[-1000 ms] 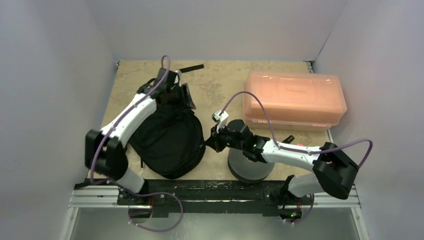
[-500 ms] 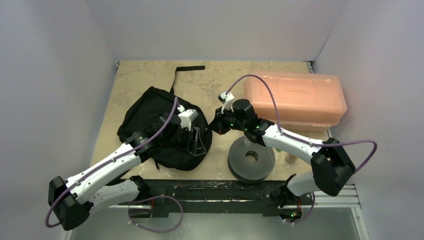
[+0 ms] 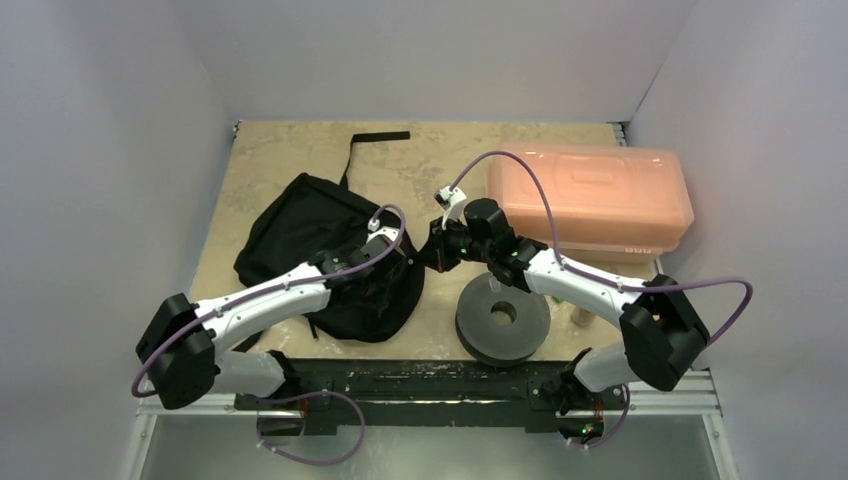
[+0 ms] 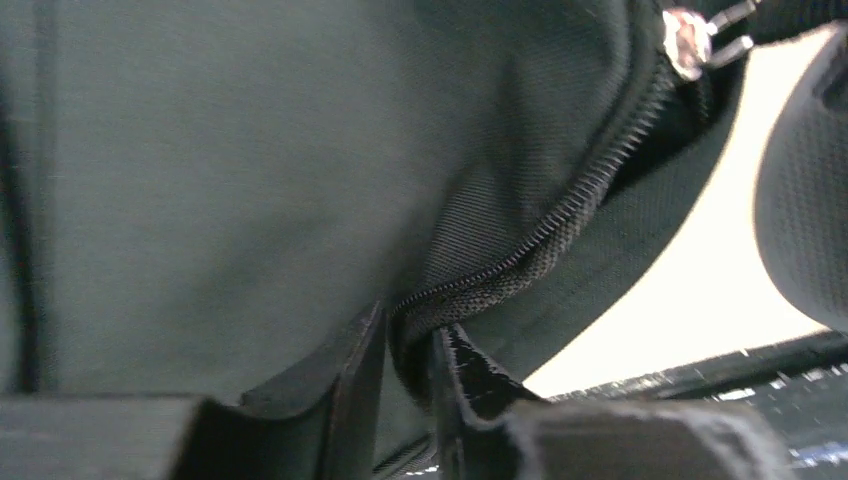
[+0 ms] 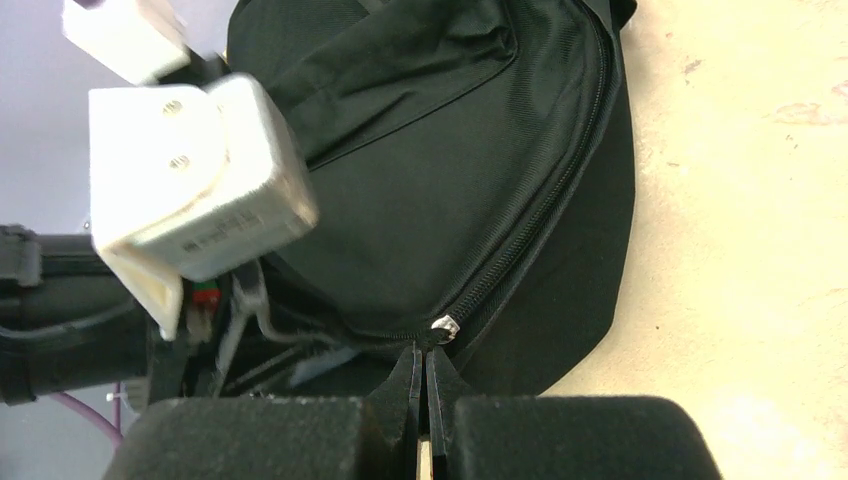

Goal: Pack the student bag
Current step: Zip the student bag at the center of the board.

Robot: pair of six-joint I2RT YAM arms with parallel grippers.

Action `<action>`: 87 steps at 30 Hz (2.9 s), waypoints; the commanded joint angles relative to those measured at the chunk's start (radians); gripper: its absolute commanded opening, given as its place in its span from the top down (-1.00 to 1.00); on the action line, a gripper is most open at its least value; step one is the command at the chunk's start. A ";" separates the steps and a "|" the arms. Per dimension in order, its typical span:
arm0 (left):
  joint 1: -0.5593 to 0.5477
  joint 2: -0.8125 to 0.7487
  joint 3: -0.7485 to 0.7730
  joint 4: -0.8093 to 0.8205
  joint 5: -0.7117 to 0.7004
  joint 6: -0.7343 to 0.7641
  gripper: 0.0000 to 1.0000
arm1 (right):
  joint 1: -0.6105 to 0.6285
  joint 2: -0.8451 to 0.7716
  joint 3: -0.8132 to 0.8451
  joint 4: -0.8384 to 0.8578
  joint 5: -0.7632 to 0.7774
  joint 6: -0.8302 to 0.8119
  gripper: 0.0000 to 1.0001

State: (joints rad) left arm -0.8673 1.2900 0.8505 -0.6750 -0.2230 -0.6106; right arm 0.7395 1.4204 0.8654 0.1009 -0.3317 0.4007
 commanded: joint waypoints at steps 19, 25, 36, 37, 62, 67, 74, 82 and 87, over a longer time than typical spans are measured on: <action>0.037 0.146 0.108 0.104 0.202 0.226 0.16 | -0.023 -0.037 0.073 0.013 -0.010 -0.026 1.00; 0.057 -0.087 -0.010 0.244 0.650 0.210 -0.19 | -0.023 -0.033 0.056 0.031 -0.062 0.000 1.00; 0.246 -0.316 -0.097 0.047 0.337 -0.336 -0.16 | -0.020 -0.080 -0.025 -0.039 -0.229 -0.040 1.00; 0.246 -0.334 -0.125 0.012 0.294 -0.407 -0.18 | -0.019 -0.091 -0.037 -0.039 -0.231 -0.045 1.00; 0.603 0.136 0.059 0.336 0.350 -0.192 -0.50 | 0.224 0.008 -0.129 0.309 -0.153 0.157 1.00; 0.602 -0.140 -0.100 0.285 0.484 -0.176 -0.48 | 0.224 0.028 -0.080 0.289 -0.101 0.157 1.00; 0.599 -0.547 -0.301 0.284 0.713 -0.272 -0.31 | 0.222 0.026 -0.051 0.264 -0.136 0.203 1.00; 0.571 -0.489 -0.445 0.339 0.871 -0.882 0.04 | 0.224 0.023 -0.073 0.280 -0.123 0.100 1.00; 0.493 -0.402 -0.389 0.393 0.860 -0.977 -0.15 | 0.225 0.034 -0.062 0.244 -0.104 0.021 1.00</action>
State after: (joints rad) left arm -0.3233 0.8421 0.4091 -0.3801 0.5758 -1.4059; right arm 0.9562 1.4670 0.7795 0.3233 -0.4362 0.5053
